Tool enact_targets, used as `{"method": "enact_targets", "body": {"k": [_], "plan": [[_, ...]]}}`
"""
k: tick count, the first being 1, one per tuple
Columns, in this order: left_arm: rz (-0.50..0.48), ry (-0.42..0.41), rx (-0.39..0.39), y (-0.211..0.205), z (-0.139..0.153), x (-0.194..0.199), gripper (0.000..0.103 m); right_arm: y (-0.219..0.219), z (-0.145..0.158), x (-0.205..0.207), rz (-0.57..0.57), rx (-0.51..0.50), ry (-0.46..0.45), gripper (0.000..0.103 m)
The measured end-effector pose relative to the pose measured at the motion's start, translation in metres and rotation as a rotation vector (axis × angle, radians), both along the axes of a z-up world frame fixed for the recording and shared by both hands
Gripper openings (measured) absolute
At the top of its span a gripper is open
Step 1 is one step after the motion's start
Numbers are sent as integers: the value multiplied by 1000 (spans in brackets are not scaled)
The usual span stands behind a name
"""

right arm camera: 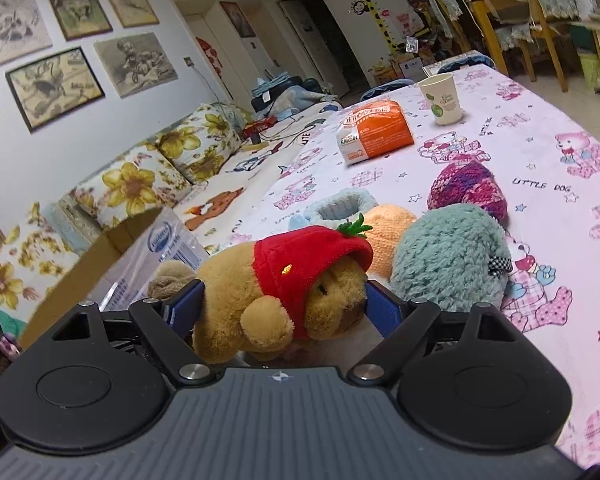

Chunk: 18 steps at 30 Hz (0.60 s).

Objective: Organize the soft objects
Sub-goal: 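Carry slipper and bear over the cardboard box and open both grippers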

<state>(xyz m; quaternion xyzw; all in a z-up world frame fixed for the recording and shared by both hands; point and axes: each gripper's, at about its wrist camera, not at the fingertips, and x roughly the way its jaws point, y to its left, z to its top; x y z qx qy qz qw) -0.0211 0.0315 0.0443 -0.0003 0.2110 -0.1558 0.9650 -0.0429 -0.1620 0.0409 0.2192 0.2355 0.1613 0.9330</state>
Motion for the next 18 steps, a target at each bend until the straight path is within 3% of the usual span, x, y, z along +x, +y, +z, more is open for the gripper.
{"method": "enact_targets", "body": {"k": [9, 18], "plan": [[43, -96, -16, 20, 25, -15, 15, 17, 23, -8, 45, -12, -75, 103], [162, -167, -99, 65, 44, -27, 15, 59, 45, 1, 138, -24, -132, 103]]}}
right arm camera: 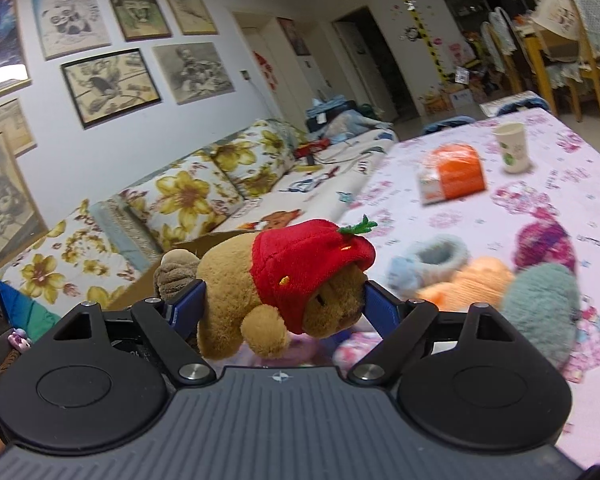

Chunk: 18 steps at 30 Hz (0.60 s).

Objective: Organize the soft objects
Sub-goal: 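Carry slipper and bear over the cardboard box and open both grippers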

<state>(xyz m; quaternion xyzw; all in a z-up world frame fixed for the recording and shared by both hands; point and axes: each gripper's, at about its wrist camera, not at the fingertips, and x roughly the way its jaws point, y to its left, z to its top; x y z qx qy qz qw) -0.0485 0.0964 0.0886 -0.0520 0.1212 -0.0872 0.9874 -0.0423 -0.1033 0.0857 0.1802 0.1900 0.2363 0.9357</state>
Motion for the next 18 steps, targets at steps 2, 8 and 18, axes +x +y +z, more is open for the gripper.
{"method": "enact_targets", "body": {"k": [2, 8, 18], "plan": [[39, -9, -37, 12, 1, -3, 15, 14, 5, 6, 26, -2, -14, 103], [209, 5, -135, 52, -2, -4, 14, 60, 17, 26, 129, -37, -33, 103], [434, 157, -224, 99, -16, 10, 14, 122, 13, 62, 261, -118, 18, 103]]}}
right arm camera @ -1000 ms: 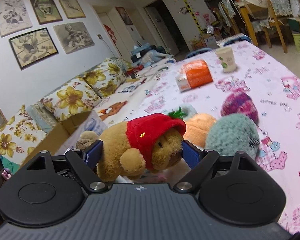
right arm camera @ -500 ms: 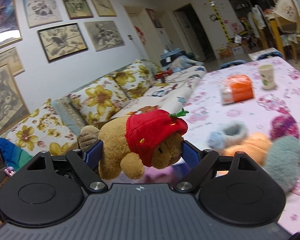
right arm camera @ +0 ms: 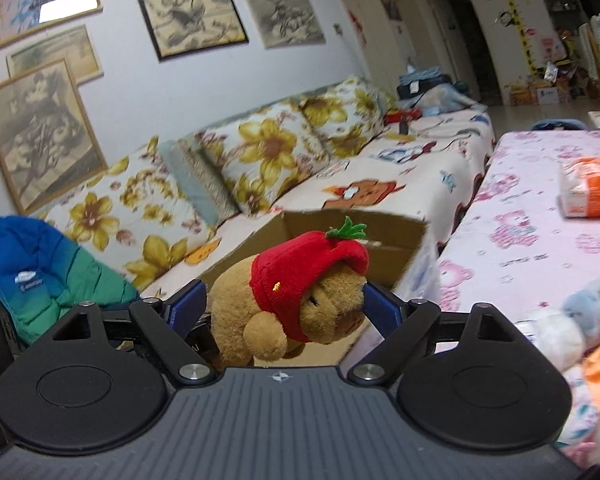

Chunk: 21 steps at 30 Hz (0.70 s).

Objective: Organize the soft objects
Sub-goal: 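Carry slipper and bear over the cardboard box and open both grippers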

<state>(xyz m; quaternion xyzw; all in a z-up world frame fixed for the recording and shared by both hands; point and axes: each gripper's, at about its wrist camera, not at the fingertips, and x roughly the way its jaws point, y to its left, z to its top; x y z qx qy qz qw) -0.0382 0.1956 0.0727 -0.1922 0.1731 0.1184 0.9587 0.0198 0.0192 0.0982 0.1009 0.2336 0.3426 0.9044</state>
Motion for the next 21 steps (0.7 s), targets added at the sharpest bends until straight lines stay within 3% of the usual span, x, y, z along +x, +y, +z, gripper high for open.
{"method": "enact_targets", "body": {"k": [2, 4, 6, 12, 21], "plan": [[21, 26, -22, 8, -4, -2, 14, 3, -2, -3, -5, -8, 14, 103], [29, 32, -37, 11, -5, -4, 22, 7, -4, -2, -27, -15, 23, 103], [35, 22, -55, 14, -4, -6, 47, 5, -3, -5, -54, -20, 26, 103], [68, -9, -62, 15, -1, -11, 71, -15, 4, -17, -138, 47, 13, 103], [40, -97, 61, -5, 10, -18, 85, -59, 2, -42, -345, 73, -23, 103]]}}
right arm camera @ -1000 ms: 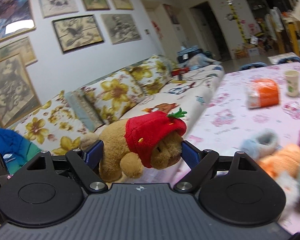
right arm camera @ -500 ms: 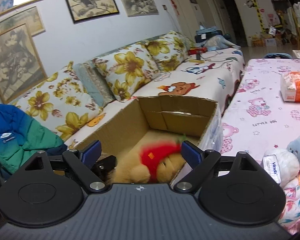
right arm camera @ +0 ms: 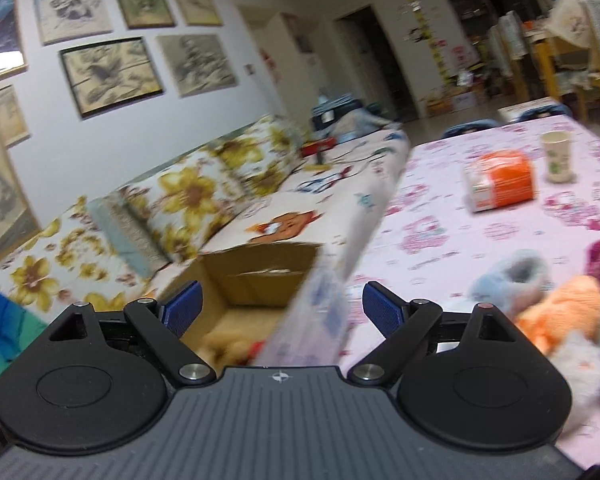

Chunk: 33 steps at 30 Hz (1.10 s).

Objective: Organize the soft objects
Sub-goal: 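Carry slipper and bear over the cardboard box and open both grippers, then move both tools back over the remaining soft toys on the table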

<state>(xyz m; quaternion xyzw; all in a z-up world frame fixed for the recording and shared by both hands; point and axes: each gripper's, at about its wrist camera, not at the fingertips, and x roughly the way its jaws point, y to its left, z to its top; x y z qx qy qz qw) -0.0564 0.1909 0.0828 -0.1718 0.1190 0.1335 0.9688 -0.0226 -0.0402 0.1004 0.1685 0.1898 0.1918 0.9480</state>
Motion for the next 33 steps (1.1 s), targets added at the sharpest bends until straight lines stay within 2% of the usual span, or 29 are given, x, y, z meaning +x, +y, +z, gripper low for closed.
{"method": "enact_targets", "body": {"k": [8, 26, 30, 33], "plan": [[-112, -63, 102, -31, 6, -2, 92, -32, -12, -17, -133, -15, 7, 103], [-291, -64, 238, -85, 0, 0, 94, -59, -25, -25, -296, -86, 2, 103], [-308, -64, 269, -93, -1, 1, 94, -63, -27, -25, -314, -87, 8, 103], [-269, -83, 275, -87, 3, -1, 94, -66, -29, -24, -322, -74, 18, 103]]}}
